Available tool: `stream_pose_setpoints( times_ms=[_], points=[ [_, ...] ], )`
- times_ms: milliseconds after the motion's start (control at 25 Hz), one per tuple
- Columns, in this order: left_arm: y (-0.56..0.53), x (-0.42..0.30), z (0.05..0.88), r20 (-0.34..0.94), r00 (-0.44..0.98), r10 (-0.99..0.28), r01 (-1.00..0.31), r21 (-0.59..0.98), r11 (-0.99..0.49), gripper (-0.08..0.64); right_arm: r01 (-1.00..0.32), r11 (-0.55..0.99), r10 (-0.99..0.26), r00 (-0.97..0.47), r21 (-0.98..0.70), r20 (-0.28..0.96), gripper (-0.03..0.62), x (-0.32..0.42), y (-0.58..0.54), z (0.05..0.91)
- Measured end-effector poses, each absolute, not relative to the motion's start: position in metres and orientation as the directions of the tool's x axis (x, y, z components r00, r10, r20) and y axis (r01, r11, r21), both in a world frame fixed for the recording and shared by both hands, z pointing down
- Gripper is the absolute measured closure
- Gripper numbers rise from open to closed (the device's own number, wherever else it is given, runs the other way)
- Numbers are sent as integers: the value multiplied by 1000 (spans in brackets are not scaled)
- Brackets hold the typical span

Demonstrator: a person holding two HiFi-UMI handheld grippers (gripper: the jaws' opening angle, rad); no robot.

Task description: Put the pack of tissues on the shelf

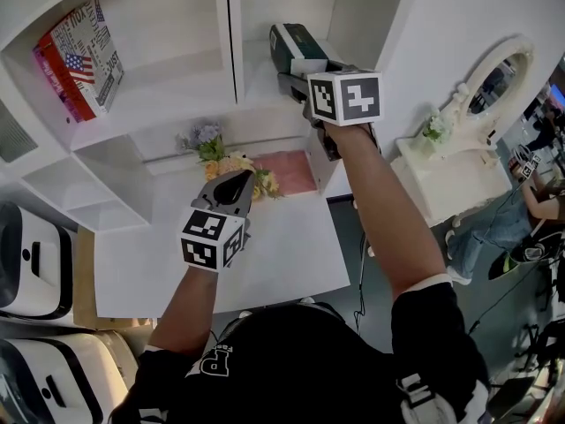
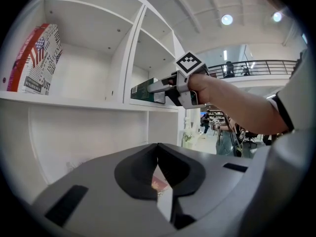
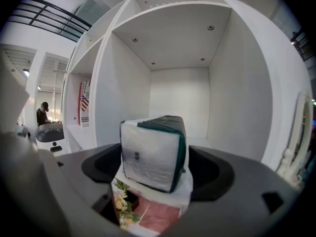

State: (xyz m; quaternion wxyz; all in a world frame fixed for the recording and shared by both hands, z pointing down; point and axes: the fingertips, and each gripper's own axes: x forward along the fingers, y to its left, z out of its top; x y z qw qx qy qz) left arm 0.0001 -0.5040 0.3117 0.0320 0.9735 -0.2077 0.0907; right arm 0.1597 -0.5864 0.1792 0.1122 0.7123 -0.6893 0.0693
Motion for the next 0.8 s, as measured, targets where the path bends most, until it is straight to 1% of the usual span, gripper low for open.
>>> stream_pose_setpoints(
  times_ms=[160,320,440,520,600,720,760,800],
  points=[
    [-500,-5,315,201,904,-378,-393,37,-919,546,-996,-45,-970,62,80,233,183,158,-571,176],
    [-496,-14,318,208,911,-357,-371,29,-928,546,-990,-67,-980,88,121,179,183,149,-546,173],
    [-490,-21,319,208,918,-336,-349,26,-937,546,-992,-45,-991,59,115,121,184,134,-523,182],
    [-485,-24,320,208,925,-319,-331,27,-943,546,-997,-21,-996,28,73,88,196,123,-507,194],
    [-481,-27,322,209,931,-300,-312,28,-950,546,-999,-15,-999,16,28,52,277,114,-491,204],
    [-474,-30,324,208,941,-268,-280,32,-959,546,-999,-43,-999,43,22,7,417,104,-470,215],
    [-471,-32,325,207,944,-257,-270,34,-962,546,-998,-52,-999,52,27,-7,466,100,-464,219],
    [-469,-33,326,206,947,-247,-259,36,-965,546,-998,-55,-998,54,30,-20,531,96,-459,223]
  ],
)
